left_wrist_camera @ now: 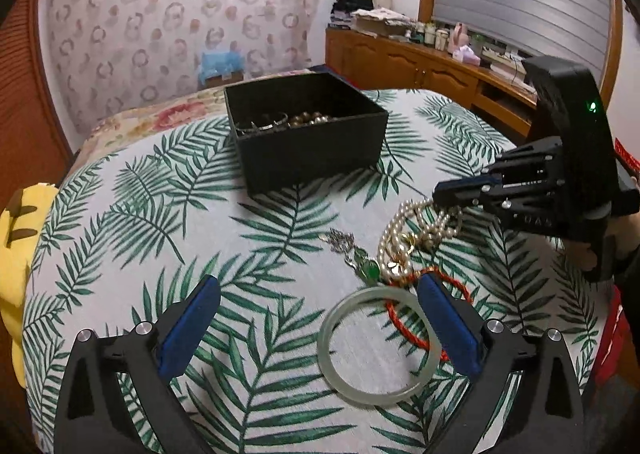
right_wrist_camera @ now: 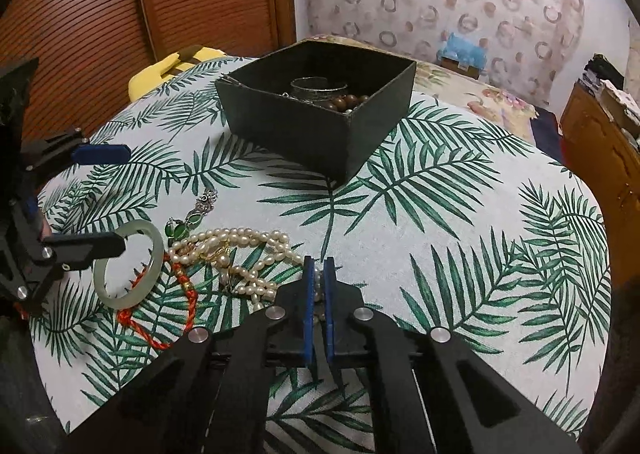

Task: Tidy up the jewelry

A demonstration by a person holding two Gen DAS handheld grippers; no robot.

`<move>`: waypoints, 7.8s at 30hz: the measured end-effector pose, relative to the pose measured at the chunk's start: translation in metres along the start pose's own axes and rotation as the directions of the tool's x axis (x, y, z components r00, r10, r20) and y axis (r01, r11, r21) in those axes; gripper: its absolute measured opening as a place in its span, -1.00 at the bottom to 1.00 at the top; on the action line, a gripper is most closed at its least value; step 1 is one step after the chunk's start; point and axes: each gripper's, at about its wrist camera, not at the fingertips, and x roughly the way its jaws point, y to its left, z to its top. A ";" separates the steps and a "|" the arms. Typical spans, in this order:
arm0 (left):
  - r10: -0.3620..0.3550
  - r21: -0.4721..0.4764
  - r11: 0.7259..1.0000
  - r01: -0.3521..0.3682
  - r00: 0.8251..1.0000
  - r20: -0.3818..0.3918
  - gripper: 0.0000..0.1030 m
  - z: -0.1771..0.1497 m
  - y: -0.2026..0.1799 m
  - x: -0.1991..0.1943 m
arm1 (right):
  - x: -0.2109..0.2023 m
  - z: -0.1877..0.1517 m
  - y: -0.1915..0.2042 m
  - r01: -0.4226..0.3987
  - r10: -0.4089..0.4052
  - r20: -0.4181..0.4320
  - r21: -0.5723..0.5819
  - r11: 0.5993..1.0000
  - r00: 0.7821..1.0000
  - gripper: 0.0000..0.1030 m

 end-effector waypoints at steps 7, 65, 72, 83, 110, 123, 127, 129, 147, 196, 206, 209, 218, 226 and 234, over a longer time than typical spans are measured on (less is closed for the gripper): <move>-0.006 0.029 1.000 0.008 0.998 -0.056 0.85 -0.005 -0.009 0.009 | -0.005 -0.005 0.000 0.010 -0.010 0.026 0.001 1.000 1.000 -0.90; -0.025 0.013 1.000 0.025 1.000 0.012 0.34 -0.005 -0.002 -0.012 | -0.064 0.034 0.002 0.037 -0.031 0.173 -0.030 0.999 0.984 -0.91; -0.011 -0.008 1.000 0.011 0.997 0.076 0.34 0.014 0.009 -0.020 | -0.090 0.060 0.003 0.058 -0.046 0.234 -0.042 0.997 0.971 -0.91; 0.013 -0.021 1.000 -0.010 0.991 0.137 0.34 0.042 0.026 -0.028 | -0.127 0.105 0.003 0.095 -0.073 0.337 -0.049 0.994 0.939 -0.91; 0.068 -0.045 0.997 -0.061 0.980 0.185 0.34 0.097 0.056 -0.015 | -0.156 0.199 -0.001 0.162 -0.121 0.437 -0.058 0.985 0.891 -0.91; 0.081 -0.051 0.996 -0.073 0.981 0.174 0.34 0.126 0.062 0.004 | -0.064 0.179 -0.009 0.079 -0.072 0.278 -0.014 0.997 0.958 -0.90; 0.080 -0.052 0.996 -0.073 0.984 0.160 0.34 0.135 0.063 0.016 | -0.038 0.166 -0.012 0.052 -0.053 0.228 0.013 0.999 0.972 -0.89; 0.077 -0.053 0.996 -0.070 0.985 0.152 0.34 0.139 0.063 0.022 | -0.032 0.161 -0.012 0.047 -0.050 0.217 0.016 0.999 0.975 -0.88; 0.040 -0.025 0.999 -0.037 0.993 0.114 0.35 0.150 0.042 0.046 | -0.046 0.082 -0.019 0.022 -0.031 0.204 0.044 0.999 0.978 -0.43; -0.085 0.033 0.996 0.087 0.995 -0.051 -0.23 0.011 -0.011 0.027 | -0.052 -0.030 0.042 -0.027 0.030 0.095 -0.032 0.999 0.995 -0.87; -0.050 0.079 0.995 0.055 0.997 -0.065 -0.37 0.010 -0.021 0.032 | -0.053 -0.033 0.038 -0.021 0.023 0.108 -0.022 1.000 0.994 -0.87; -0.037 0.087 0.995 0.043 0.997 -0.074 -0.74 0.009 -0.021 0.034 | -0.055 -0.033 0.038 -0.018 0.020 0.112 -0.022 1.000 0.994 -0.87; -0.043 0.055 0.997 0.046 0.998 -0.038 -0.75 0.006 -0.010 0.022 | -0.056 -0.029 0.037 -0.013 0.015 0.122 -0.021 1.000 0.992 -0.87; -0.050 0.033 0.998 0.049 0.998 0.027 -0.75 0.013 -0.005 0.001 | -0.065 -0.022 0.038 -0.004 0.008 0.151 -0.028 1.000 0.989 -0.87; -0.036 0.066 0.997 0.031 0.996 0.082 -0.75 0.039 0.000 -0.011 | -0.073 0.011 0.037 0.051 -0.035 0.186 -0.084 0.995 0.982 -0.87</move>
